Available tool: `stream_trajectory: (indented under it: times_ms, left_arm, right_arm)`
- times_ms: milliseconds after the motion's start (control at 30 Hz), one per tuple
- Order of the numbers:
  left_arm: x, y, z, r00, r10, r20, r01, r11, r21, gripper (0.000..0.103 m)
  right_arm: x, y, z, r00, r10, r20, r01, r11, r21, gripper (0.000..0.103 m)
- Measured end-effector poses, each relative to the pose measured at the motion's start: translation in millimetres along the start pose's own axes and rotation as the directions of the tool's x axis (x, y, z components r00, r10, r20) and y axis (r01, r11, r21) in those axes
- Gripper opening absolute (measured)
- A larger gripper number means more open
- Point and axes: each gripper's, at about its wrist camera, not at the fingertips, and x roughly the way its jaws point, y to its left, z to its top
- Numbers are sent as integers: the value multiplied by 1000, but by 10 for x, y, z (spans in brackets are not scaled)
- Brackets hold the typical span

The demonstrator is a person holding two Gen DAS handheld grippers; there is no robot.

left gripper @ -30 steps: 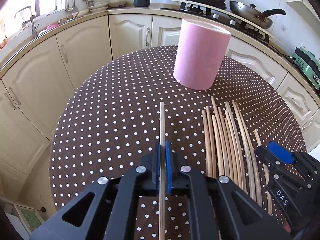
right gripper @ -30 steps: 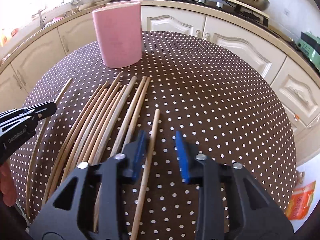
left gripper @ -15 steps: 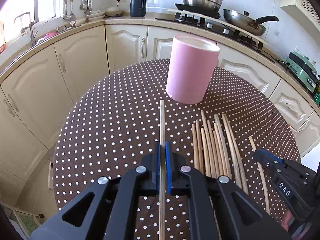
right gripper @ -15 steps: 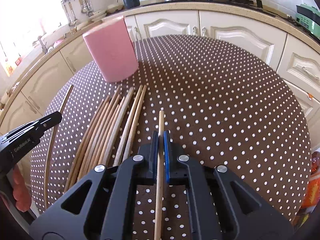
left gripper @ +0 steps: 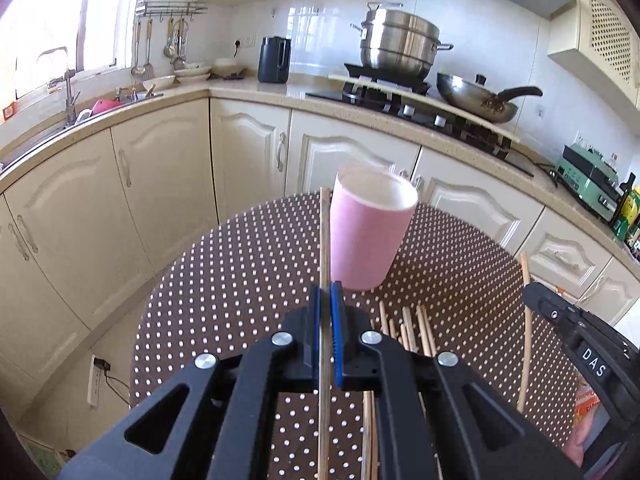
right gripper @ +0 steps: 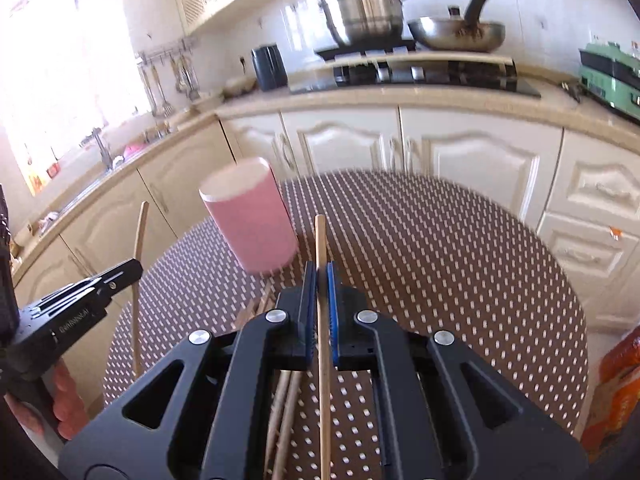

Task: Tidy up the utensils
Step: 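Lift both held chopsticks upright and carry them over the pink cup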

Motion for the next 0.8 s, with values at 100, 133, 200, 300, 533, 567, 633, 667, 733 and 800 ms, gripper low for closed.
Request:
stream_trajectory:
  times_ms: [100, 133, 200, 300, 533, 567, 633, 667, 733, 800]
  left_arm:
    - [-71, -30, 122, 999, -13, 37, 13, 1000, -2, 6]
    - [-101, -41, 155, 999, -17, 50, 17, 1000, -1, 6]
    - [-150, -70, 226, 997, -24, 72, 24, 1000, 6, 6]
    - [-224, -114, 319, 994, -28, 109, 27, 1000, 14, 6]
    - [-324, -197, 528, 984, -35, 173, 32, 999, 16, 6]
    - [-340, -203, 557, 983, -38, 182, 36, 999, 14, 6]
    - [-359, -209, 611, 978, -41, 203, 39, 999, 14, 6]
    - [-367, -213, 640, 977, -39, 212, 37, 999, 13, 6]
    - [-375, -222, 720, 973, -33, 228, 32, 999, 9, 6]
    - [-392, -233, 810, 969, -35, 246, 35, 999, 6, 6]
  right_arm:
    - [-53, 34, 120, 999, 8, 41, -7, 1000, -11, 6]
    - [-59, 47, 155, 999, 9, 51, -9, 1000, -12, 6]
    - [-80, 69, 235, 997, 12, 71, -11, 1000, -14, 6]
    - [-110, 126, 325, 995, 5, 99, -2, 1000, -32, 6]
    - [-245, 205, 528, 985, 27, 170, -18, 998, -52, 5]
    - [-262, 219, 566, 983, 23, 183, -13, 998, -55, 5]
    - [-272, 241, 652, 980, 25, 197, -15, 998, -57, 5]
    - [-283, 247, 687, 979, 30, 203, -20, 998, -55, 5]
    - [-297, 273, 781, 976, 39, 216, -26, 998, -62, 5]
    - [-313, 322, 908, 971, 38, 237, -20, 997, -76, 5]
